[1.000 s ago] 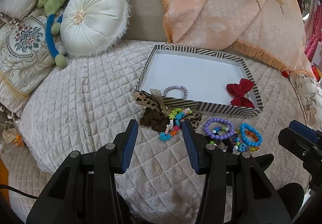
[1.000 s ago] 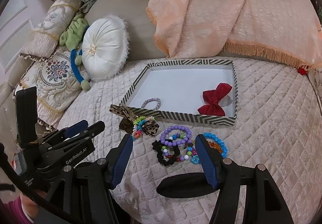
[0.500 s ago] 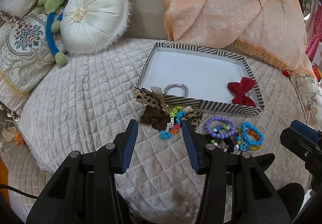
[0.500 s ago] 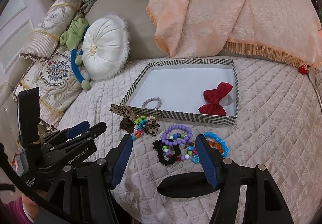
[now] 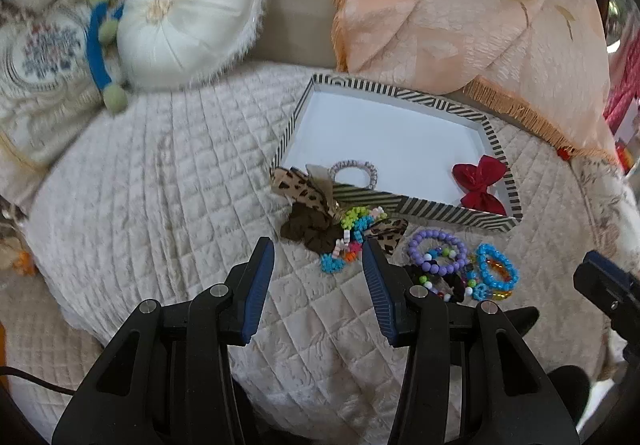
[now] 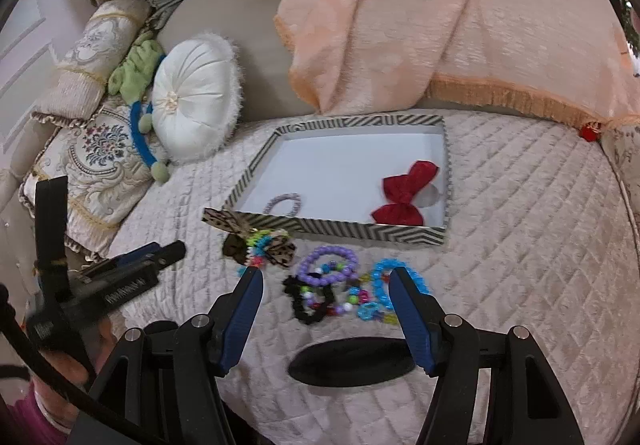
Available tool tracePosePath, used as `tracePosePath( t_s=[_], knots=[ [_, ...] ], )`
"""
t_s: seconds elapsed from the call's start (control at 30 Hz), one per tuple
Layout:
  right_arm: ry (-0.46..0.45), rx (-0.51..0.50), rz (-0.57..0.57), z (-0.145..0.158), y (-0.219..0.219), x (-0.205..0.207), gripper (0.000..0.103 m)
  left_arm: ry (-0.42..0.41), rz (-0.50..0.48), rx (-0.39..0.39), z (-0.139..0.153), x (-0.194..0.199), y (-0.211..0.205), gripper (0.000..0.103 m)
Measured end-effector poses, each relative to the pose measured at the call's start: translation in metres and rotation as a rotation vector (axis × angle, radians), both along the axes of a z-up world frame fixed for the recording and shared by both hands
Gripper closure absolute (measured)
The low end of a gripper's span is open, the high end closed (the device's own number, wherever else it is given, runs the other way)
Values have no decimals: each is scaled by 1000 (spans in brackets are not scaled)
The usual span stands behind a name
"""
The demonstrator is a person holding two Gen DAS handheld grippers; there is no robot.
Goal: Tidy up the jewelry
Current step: 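Withdraw both grippers back toward the remaining bracelets, then grasp the blue beaded bracelet with the right gripper while the left grasps the purple bracelet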
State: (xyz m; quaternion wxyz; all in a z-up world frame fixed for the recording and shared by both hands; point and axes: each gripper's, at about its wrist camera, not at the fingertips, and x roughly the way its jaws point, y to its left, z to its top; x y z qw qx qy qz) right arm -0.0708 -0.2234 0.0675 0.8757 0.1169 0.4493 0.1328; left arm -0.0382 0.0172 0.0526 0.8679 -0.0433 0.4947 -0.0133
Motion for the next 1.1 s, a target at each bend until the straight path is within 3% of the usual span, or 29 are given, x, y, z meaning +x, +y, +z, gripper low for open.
tracePosePath(
  t_s=[0.33, 0.4, 0.63, 0.87, 1.1],
  knots=[
    [114, -77, -24, -38, -35, 14, 41, 106, -21, -111, -18, 9, 5, 55],
    [133, -109, -10, -48, -36, 19, 50, 131, -37, -127, -23, 11, -3, 55],
    [225, -183, 68, -83, -36, 47, 61, 165, -93, -127, -41, 24, -32, 55],
    [268, -206, 139, -103, -30, 73, 62, 267, -107, -168, -71, 53, -58, 55],
    [294, -204, 168, -122, -37, 89, 63, 307, -128, -137, -94, 75, -88, 55]
  ],
)
